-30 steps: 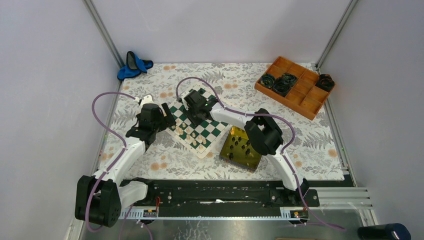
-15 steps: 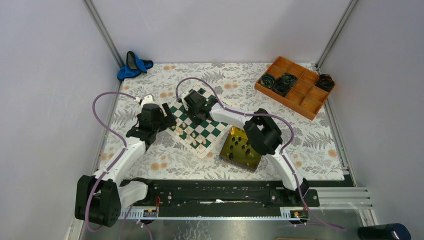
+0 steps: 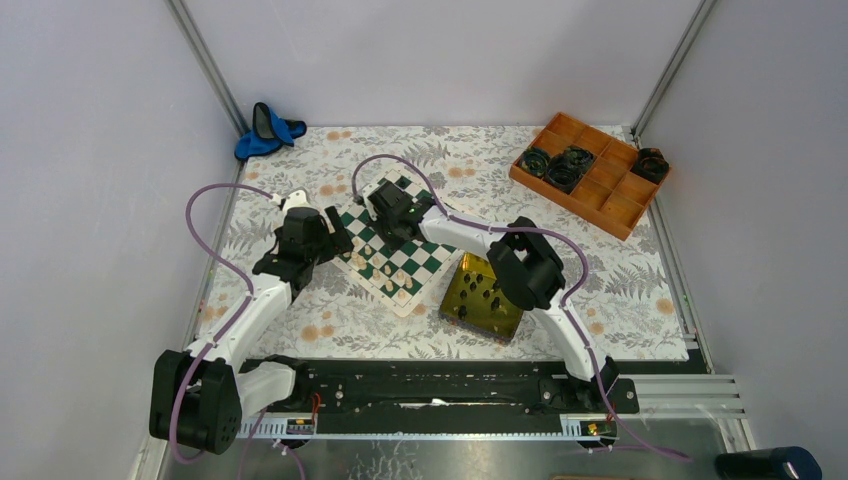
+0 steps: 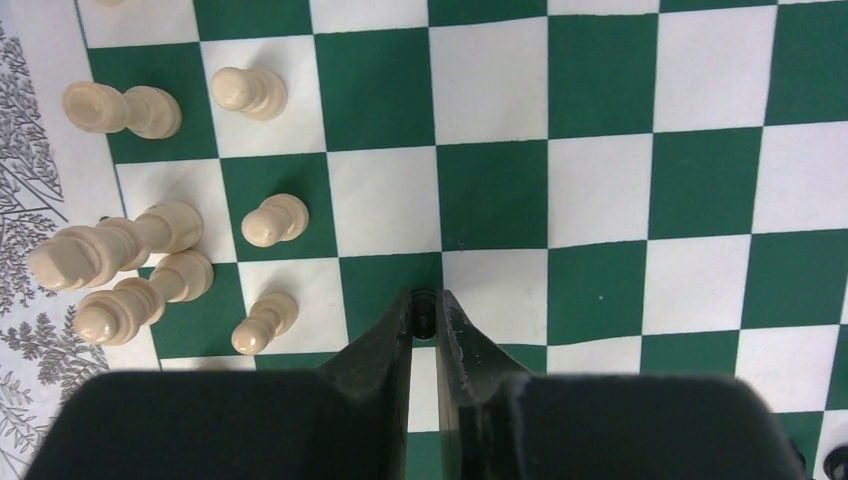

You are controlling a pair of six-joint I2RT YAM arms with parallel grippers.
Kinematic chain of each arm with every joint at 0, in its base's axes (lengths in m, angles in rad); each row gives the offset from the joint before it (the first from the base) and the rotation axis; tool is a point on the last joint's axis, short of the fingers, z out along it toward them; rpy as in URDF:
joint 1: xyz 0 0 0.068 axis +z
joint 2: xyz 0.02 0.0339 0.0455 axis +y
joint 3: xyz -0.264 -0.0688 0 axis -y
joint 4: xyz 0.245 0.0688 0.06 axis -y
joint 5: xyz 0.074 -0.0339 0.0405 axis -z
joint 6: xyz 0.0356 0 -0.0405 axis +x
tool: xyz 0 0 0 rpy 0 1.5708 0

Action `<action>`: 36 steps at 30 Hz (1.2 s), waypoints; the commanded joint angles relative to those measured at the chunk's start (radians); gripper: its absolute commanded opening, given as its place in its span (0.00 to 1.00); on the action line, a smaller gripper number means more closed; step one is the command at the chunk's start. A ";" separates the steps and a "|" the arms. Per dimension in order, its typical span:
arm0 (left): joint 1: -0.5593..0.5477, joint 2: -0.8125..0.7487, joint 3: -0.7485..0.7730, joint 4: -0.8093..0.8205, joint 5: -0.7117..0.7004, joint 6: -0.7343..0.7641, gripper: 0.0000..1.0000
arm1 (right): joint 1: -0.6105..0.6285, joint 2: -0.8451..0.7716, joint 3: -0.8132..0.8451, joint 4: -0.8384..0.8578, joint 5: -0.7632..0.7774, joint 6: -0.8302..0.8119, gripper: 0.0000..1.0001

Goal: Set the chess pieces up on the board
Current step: Pick up the chess piece from the chessboard, then place the chess piece on the chessboard.

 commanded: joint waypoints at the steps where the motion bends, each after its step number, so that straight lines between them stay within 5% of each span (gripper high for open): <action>1: -0.008 0.007 0.001 0.040 -0.005 0.004 0.99 | -0.016 -0.094 -0.014 0.025 0.065 -0.008 0.08; 36: -0.010 0.035 0.006 0.043 0.002 0.010 0.99 | -0.216 -0.133 -0.126 0.070 0.158 0.065 0.02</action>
